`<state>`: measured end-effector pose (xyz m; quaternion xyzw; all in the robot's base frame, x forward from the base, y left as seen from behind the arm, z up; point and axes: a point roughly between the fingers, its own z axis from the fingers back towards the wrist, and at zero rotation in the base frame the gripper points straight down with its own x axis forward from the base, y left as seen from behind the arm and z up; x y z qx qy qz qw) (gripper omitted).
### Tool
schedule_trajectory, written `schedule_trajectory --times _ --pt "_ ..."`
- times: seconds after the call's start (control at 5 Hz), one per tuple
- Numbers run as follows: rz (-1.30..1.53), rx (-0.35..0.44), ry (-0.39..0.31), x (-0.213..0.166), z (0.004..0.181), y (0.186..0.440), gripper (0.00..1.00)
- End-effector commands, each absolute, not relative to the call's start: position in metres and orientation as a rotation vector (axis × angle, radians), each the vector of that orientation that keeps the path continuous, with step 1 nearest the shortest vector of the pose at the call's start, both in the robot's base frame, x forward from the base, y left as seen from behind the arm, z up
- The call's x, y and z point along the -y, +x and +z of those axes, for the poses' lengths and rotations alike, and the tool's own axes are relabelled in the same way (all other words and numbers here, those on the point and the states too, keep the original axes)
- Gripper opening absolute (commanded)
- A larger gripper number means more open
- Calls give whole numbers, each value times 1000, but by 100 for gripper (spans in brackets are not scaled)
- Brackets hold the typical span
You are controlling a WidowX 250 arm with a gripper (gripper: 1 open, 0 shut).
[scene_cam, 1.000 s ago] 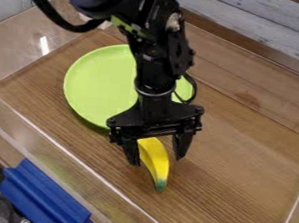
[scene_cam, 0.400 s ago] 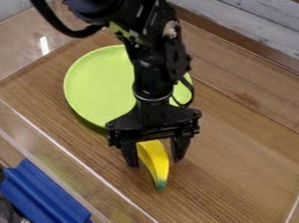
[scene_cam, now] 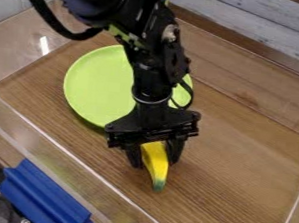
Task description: Put the banana in the green plate
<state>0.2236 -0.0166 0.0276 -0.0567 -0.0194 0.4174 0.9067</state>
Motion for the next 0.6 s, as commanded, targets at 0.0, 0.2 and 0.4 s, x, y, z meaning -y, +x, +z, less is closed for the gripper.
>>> schedule_trajectory --times 0.0,0.2,0.4 --pt "826 61 -119 16 34 227 0" --pt "801 58 -116 16 35 226 0" --pt "777 55 -114 16 37 226 0"
